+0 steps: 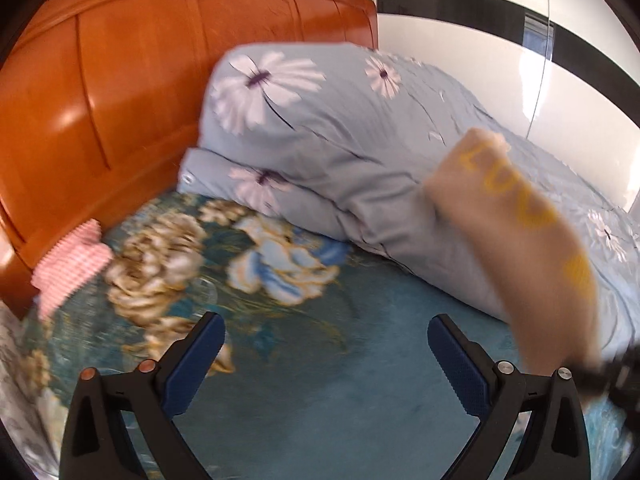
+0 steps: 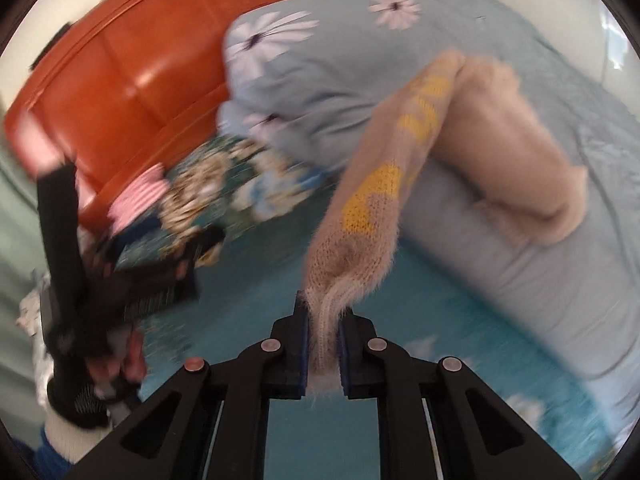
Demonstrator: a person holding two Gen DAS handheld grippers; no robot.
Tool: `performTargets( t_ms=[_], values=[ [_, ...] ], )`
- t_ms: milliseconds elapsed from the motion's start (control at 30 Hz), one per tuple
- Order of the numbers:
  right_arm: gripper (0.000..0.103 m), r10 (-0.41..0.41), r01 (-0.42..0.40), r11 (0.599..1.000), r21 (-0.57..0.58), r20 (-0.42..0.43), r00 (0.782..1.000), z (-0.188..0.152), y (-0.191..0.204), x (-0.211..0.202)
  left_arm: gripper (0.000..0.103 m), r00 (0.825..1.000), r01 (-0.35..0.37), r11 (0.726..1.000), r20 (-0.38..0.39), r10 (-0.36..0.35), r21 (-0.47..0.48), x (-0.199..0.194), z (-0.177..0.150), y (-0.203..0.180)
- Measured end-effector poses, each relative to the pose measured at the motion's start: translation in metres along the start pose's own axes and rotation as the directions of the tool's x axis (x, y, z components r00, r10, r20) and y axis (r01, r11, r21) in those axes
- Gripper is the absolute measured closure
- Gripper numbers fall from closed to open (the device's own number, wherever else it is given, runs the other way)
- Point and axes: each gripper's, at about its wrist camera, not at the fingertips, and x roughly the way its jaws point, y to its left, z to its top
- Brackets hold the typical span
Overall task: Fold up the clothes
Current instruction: 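Grasp the crumpled beige sweater with the right gripper and lift it, then grasp the sweater with the left gripper while the right gripper holds another edge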
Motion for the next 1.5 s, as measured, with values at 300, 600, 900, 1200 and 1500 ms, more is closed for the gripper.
performTargets(
  t_ms=[300, 600, 900, 1200, 1500],
  values=[
    [0.091, 0.050, -0.059, 0.997, -0.052, -0.169, 0.984, -0.068, 0.076, 0.046, 0.000, 0.997, -0.010, 1.000, -0.079, 0.009, -0.015, -0.043, 0.005, 0.019],
    [0.080, -0.044, 0.043, 0.999, -0.011, -0.216, 0.975, -0.069, 0.035, 0.057, 0.000, 0.944, 0.231, 0.945, -0.180, -0.275, -0.230, 0.050, 0.009, -0.001],
    [0.064, -0.222, 0.230, 0.972, 0.038, -0.149, 0.964, -0.021, -0.080, 0.030, 0.001, 0.925, 0.220, 0.951, -0.263, -0.273, -0.215, 0.139, 0.032, -0.029],
    [0.052, -0.267, 0.257, 0.949, 0.180, 0.031, 0.963, 0.083, -0.187, 0.017, 0.001, 0.907, 0.253, 0.924, -0.262, -0.329, -0.286, 0.181, 0.058, -0.027],
    [0.044, -0.309, 0.310, 0.946, 0.092, -0.020, 0.951, 0.157, -0.211, 0.071, 0.024, 0.898, 0.240, 0.917, -0.286, -0.334, -0.318, 0.202, 0.072, -0.021]
  ],
)
